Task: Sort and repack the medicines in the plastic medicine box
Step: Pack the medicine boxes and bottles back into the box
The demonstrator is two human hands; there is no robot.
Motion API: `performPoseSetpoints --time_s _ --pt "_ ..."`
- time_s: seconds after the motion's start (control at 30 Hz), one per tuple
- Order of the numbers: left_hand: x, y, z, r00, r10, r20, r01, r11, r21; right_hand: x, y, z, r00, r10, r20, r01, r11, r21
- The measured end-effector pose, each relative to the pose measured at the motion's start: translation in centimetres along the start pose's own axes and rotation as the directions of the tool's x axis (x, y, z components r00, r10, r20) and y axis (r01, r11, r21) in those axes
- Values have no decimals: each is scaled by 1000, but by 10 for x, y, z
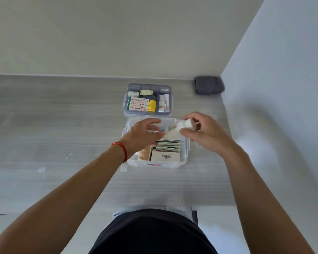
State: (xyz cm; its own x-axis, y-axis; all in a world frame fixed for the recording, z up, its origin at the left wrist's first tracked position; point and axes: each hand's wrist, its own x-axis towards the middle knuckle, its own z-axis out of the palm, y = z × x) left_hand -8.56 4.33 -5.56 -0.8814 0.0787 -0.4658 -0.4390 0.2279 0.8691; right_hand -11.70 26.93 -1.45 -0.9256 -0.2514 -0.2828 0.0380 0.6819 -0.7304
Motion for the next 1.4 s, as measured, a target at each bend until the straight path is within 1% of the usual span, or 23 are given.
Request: performPoseSetpoints --time_s 0.07,0.13,0.17,0.23,0.27,0.37,0.43,0.6,0.73,0.83,0.9,0.97,1.03,1.1,1.13,1.17,1.23,1.33,1.4 --pt "7 -8 6 998 55 16 -56 996 76 11 -1 18 996 30 85 -33 999 33" --pt "16 -18 9 993 118 -25 -112 978 178 21 5 32 990 93 103 -105 987 119" --pt "19 -22 8 989 138 -57 -120 961 250 24 9 37 989 116 94 -126 985 116" --pt "25 -29 7 976 187 -114 -125 903 411 26 19 43 992 121 40 -121 993 13" --pt "28 -31 7 968 212 -131 -130 877 463 25 23 45 994 111 -1 -111 994 -22" --pt "38 -38 11 960 240 -146 -123 827 548 21 32 42 989 102 -110 -105 994 -27" --pt "42 -41 17 965 227 -135 -116 825 553 17 38 39 984 105 -141 -111 993 -36" --pt "43 -48 25 970 210 -121 -127 867 481 8 50 39 979 140 -151 -142 990 -4" --pt "43 -53 22 979 182 -95 -124 892 434 7 52 42 978 130 -163 -134 991 -11" --pt "45 -53 22 976 206 -64 -153 870 469 10 51 45 978 123 -169 -129 991 -24" --pt "46 -51 24 969 248 -13 -202 818 539 12 50 47 978 109 -178 -117 993 -33" --pt "49 -48 21 957 291 8 -237 762 603 14 50 47 979 97 -181 -105 994 -38" --pt "49 -44 11 947 321 -22 -238 744 625 16 49 47 981 84 -176 -93 995 -46" --pt "45 -45 -6 925 366 -98 -216 722 657 17 49 48 981 81 -176 -91 995 -49" --pt "42 -48 -15 904 404 -138 -211 703 680 17 49 49 980 78 -183 -88 995 -43" --pt "37 -52 -23 880 450 -155 -217 668 712 18 48 51 979 74 -191 -81 996 -33" --pt "31 -61 -32 834 540 -116 -239 541 806 18 44 55 978 51 -200 -57 998 -26" --pt "31 -70 -30 801 596 -51 -214 365 906 20 38 62 986 6 -169 -16 998 -58" --pt "31 -69 -24 787 615 -43 -177 293 940 21 36 63 988 -15 -152 3 997 -78"
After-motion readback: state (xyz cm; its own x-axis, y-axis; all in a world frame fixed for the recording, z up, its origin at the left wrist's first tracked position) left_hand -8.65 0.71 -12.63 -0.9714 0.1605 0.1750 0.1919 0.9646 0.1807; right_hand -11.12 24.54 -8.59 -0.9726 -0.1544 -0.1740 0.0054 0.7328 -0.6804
